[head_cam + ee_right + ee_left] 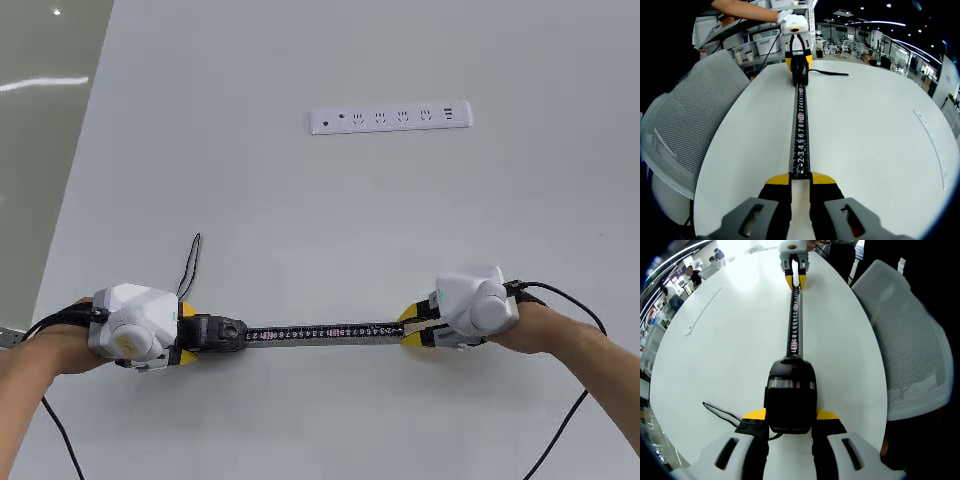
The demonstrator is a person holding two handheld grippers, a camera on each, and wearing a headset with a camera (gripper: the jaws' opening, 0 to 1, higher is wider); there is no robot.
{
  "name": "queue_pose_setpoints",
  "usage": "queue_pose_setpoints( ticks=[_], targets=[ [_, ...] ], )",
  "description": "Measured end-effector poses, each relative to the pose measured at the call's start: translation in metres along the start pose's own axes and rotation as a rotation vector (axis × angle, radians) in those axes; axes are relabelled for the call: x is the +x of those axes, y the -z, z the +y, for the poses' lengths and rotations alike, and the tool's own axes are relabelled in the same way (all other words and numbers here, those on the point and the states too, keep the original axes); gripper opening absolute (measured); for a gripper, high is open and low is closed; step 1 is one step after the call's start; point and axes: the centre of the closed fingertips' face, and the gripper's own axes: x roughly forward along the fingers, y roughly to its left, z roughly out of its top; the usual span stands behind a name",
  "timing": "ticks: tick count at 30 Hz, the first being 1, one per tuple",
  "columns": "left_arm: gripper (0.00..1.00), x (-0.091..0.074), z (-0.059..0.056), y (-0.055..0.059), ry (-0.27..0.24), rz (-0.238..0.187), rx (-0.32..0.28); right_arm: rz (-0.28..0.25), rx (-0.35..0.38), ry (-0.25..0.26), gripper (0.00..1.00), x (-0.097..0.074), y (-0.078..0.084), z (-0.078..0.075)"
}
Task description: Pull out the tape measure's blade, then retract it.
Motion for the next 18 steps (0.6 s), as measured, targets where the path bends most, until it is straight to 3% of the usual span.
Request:
queue_pose_setpoints(
  ticks=[18],
  targets=[
    [0.29, 0.003, 0.001, 0.0, 0.007, 0.01, 0.003, 0.035, 0.006, -0.008, 0.11, 0.003, 0.01, -0.003]
  ],
)
